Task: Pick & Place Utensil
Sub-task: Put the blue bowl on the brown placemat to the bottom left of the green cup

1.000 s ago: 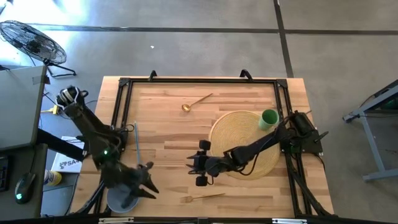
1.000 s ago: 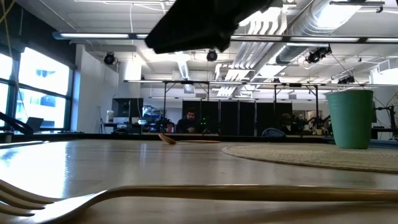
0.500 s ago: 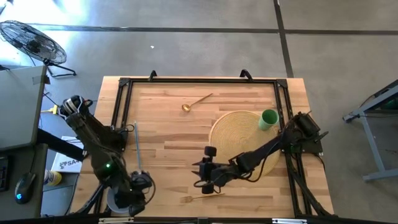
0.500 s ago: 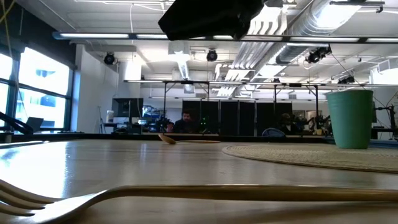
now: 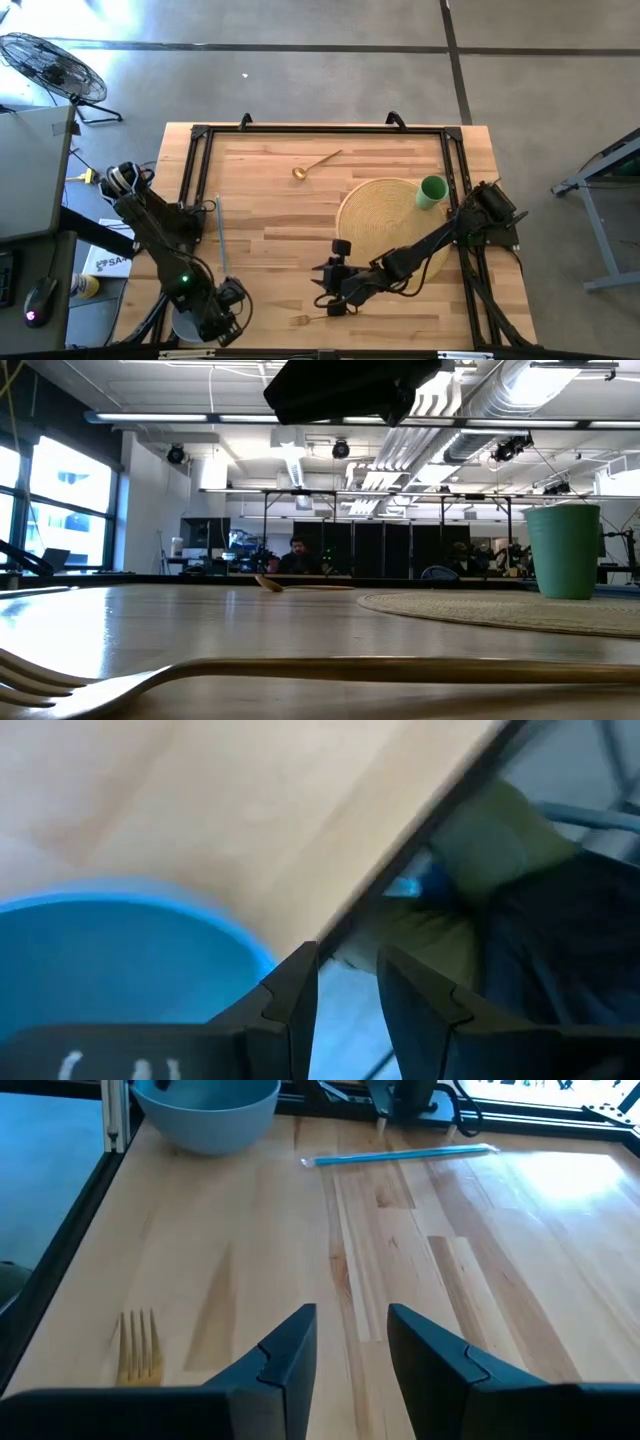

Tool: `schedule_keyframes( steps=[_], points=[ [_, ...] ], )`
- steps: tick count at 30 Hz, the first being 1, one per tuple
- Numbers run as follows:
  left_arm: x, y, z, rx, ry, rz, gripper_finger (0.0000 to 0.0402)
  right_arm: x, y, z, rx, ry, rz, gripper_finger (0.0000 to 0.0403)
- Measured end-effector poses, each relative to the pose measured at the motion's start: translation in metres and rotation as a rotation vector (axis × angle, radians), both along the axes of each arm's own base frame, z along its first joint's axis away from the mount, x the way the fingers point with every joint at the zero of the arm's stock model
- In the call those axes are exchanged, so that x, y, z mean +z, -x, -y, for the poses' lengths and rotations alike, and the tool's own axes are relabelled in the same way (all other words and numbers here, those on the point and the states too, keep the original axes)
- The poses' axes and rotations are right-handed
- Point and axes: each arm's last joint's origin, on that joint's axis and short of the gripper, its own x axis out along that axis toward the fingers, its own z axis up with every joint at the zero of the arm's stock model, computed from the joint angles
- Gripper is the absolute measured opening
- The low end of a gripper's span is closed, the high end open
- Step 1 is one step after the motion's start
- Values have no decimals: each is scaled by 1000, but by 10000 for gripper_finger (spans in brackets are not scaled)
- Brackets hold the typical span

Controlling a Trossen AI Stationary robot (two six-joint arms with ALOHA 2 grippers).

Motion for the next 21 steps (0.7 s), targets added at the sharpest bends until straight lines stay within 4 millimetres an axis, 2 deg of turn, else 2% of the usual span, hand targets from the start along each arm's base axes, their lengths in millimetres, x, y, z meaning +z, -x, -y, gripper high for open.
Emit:
schedule_keyframes(
  steps=[5,11,16,21],
  points=[
    [-5,2,0,23,13,-98,102,0,0,0,0,1,0,119],
    [-4,10,9,64,37,-107,102,0,0,1,-1,1,-1,119],
    [-11,16,17,95,14,-130,101,0,0,1,0,1,-1,119],
    [-21,12,24,104,7,-118,101,0,0,1,3,-1,-2,119]
  ],
)
